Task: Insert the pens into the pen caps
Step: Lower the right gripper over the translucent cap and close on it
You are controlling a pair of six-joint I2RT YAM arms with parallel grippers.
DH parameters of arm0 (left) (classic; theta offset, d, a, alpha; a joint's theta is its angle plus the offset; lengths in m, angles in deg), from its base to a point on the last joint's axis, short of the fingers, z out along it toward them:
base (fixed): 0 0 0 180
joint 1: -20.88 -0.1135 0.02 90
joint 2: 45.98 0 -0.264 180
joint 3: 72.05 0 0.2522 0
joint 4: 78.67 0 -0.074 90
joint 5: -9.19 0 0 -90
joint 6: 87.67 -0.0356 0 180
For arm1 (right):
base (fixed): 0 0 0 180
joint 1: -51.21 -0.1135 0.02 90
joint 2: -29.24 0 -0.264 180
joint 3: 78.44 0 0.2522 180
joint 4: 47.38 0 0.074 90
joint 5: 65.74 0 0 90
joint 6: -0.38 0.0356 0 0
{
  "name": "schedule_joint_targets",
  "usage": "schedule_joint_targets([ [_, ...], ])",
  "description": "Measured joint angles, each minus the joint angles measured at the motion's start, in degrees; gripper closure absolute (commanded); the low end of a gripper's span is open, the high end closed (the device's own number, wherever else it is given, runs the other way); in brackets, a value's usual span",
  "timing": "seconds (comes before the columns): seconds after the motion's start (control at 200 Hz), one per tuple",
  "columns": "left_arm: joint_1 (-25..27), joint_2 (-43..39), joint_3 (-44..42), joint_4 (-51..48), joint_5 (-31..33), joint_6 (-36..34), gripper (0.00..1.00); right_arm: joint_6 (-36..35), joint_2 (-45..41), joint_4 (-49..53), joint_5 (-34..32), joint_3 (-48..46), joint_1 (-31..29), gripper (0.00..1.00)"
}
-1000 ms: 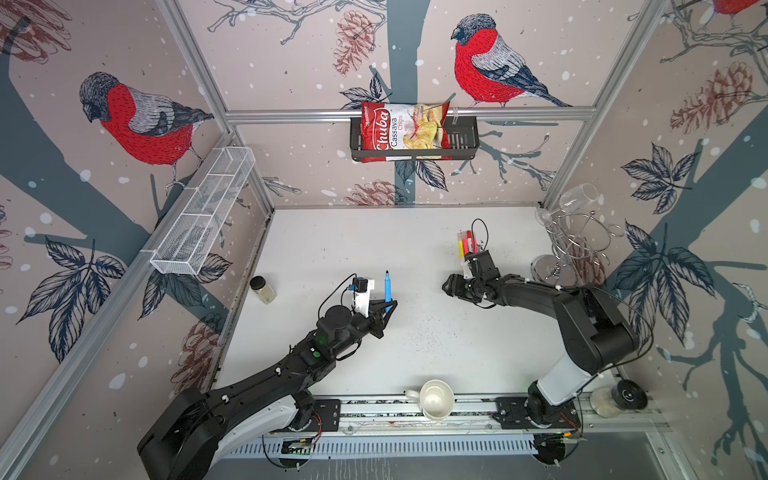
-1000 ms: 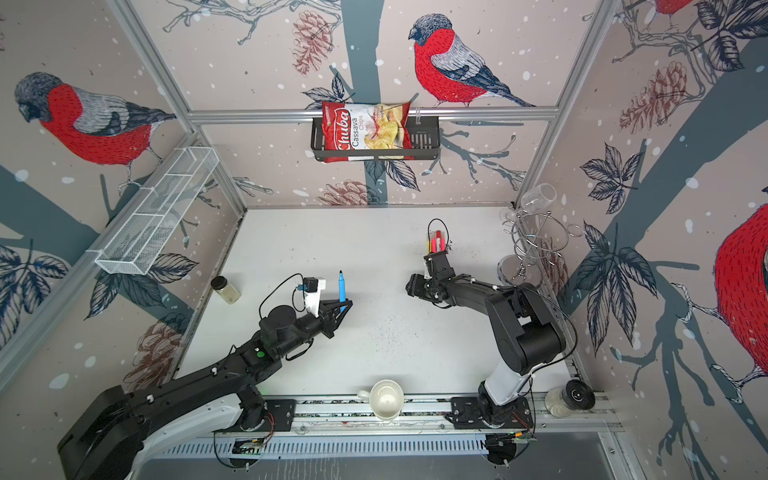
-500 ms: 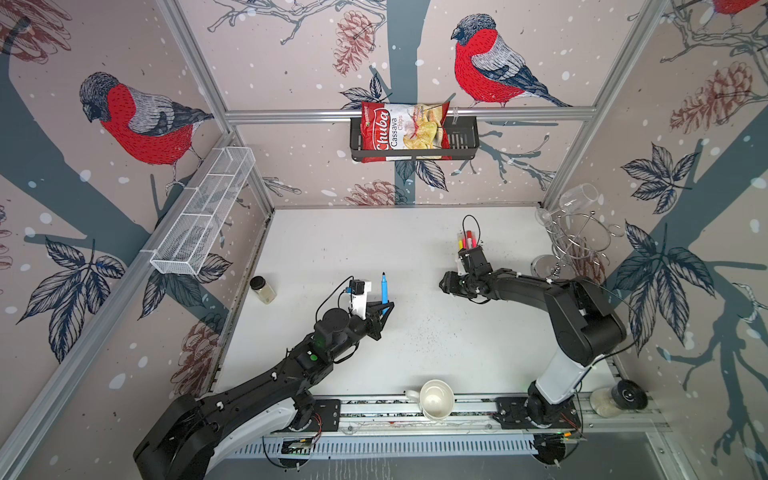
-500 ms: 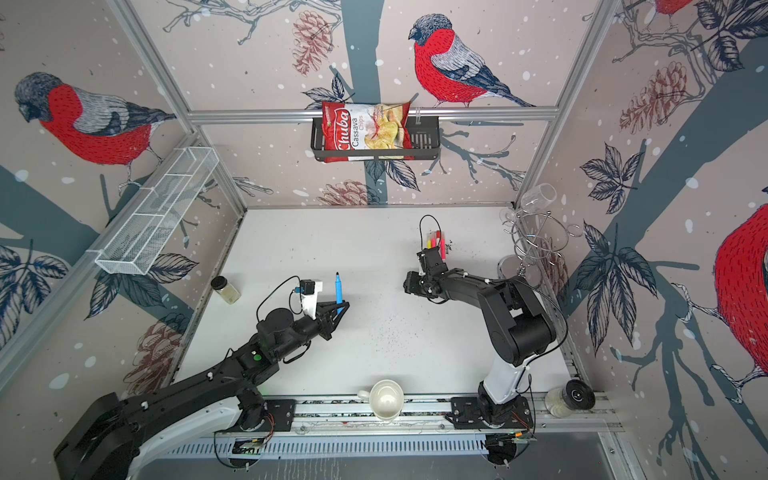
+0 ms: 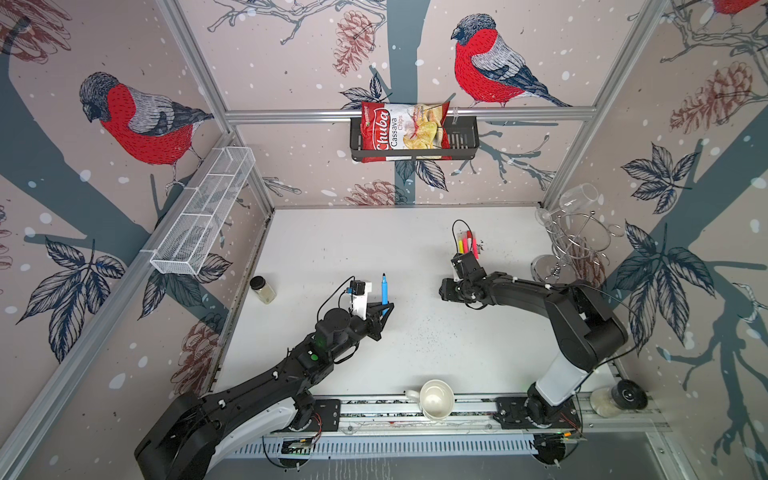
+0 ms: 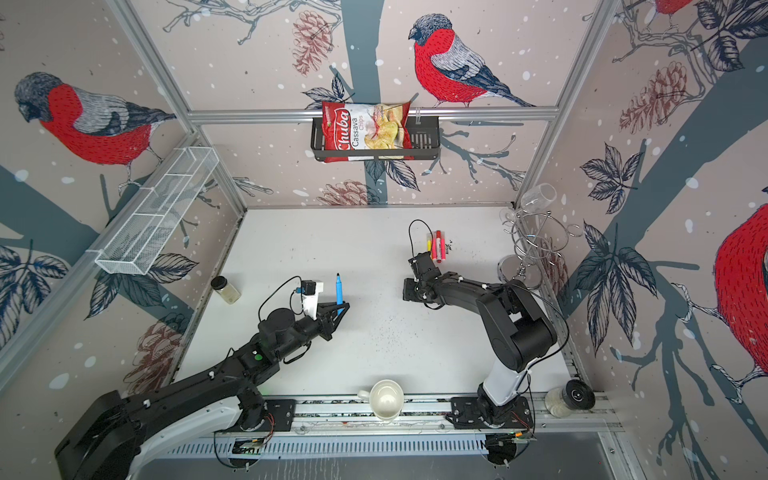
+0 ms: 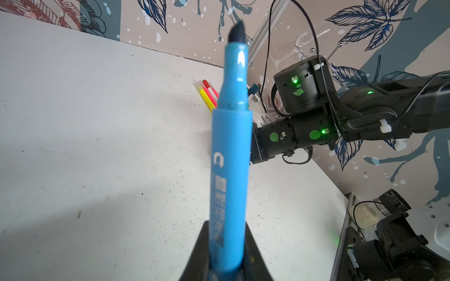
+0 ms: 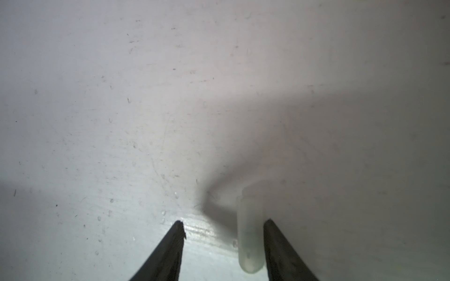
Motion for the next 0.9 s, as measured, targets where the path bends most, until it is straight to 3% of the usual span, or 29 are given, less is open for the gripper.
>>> schedule_joint_targets([
  [0.62, 0.0, -0.7, 0.2, -0.1, -0.2, 0.0, 1.00, -0.7, 2.4, 5.4, -4.2, 4.0, -0.3, 0.67],
  [0.79, 0.0, -0.7, 0.3, -0.1, -0.3, -0.3, 1.00, -1.9, 3.2, 6.2, -4.5, 4.9, -0.8, 0.84],
  [0.9, 0.0, -0.6, 0.3, -0.1, -0.4, -0.8, 1.00, -2.0, 3.2, 6.4, -5.0, 5.0, -1.3, 0.88],
])
